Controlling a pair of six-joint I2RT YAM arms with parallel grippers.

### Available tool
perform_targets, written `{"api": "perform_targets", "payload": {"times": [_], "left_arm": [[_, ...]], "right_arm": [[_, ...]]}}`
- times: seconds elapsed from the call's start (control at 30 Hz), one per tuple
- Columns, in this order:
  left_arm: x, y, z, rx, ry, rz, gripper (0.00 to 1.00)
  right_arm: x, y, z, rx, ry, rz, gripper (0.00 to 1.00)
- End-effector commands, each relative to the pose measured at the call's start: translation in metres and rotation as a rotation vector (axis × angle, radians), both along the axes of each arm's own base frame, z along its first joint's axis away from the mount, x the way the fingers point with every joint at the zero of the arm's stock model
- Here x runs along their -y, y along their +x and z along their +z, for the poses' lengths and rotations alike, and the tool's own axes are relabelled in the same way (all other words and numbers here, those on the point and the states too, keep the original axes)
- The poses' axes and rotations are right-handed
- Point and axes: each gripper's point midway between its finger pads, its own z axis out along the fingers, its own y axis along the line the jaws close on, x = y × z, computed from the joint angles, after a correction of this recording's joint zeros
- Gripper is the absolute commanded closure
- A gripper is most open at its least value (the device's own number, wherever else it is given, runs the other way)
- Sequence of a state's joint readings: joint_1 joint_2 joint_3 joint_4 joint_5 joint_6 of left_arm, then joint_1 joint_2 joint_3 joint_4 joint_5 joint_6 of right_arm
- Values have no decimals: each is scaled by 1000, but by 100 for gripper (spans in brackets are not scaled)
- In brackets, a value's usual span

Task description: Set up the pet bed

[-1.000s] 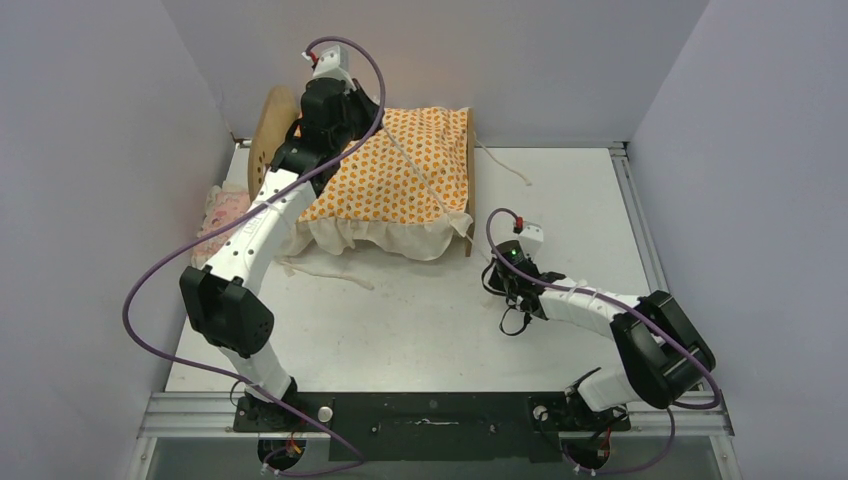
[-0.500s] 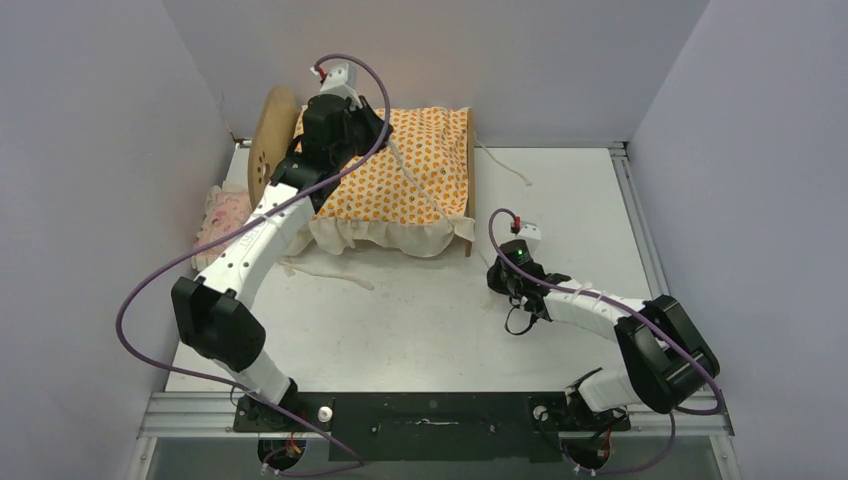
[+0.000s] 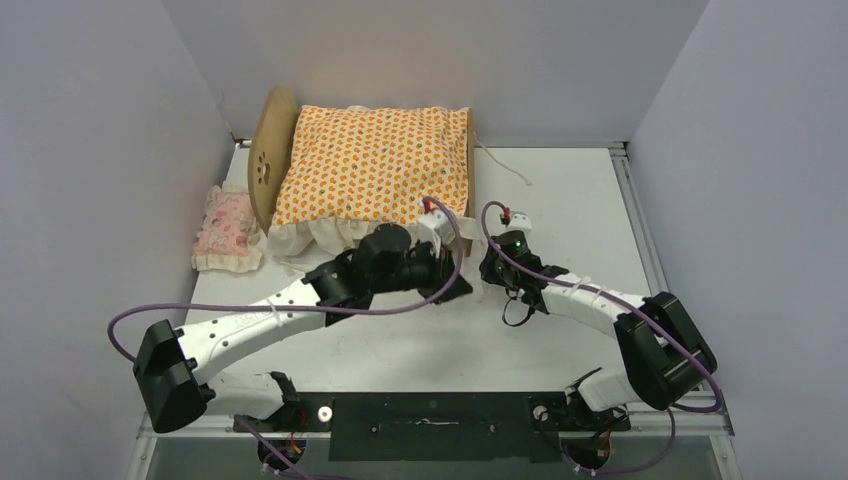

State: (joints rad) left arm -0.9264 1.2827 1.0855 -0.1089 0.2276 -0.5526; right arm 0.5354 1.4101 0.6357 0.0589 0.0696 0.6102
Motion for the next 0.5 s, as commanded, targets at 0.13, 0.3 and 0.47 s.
{"api": "perform_targets", "payload": {"times": [0.13,0.3,0.47], "left_arm": [[-17,-90,-56,18,184,-249,59],[-45,-58,-58,38,231,-55,40],[-76,4,-58,-27,196,168,39]], "right_arm": [[4,16,43,82,-94,72,70],[12,15,83,129,-142,91,52],[-8,20,123,218,-56,166,49]]}}
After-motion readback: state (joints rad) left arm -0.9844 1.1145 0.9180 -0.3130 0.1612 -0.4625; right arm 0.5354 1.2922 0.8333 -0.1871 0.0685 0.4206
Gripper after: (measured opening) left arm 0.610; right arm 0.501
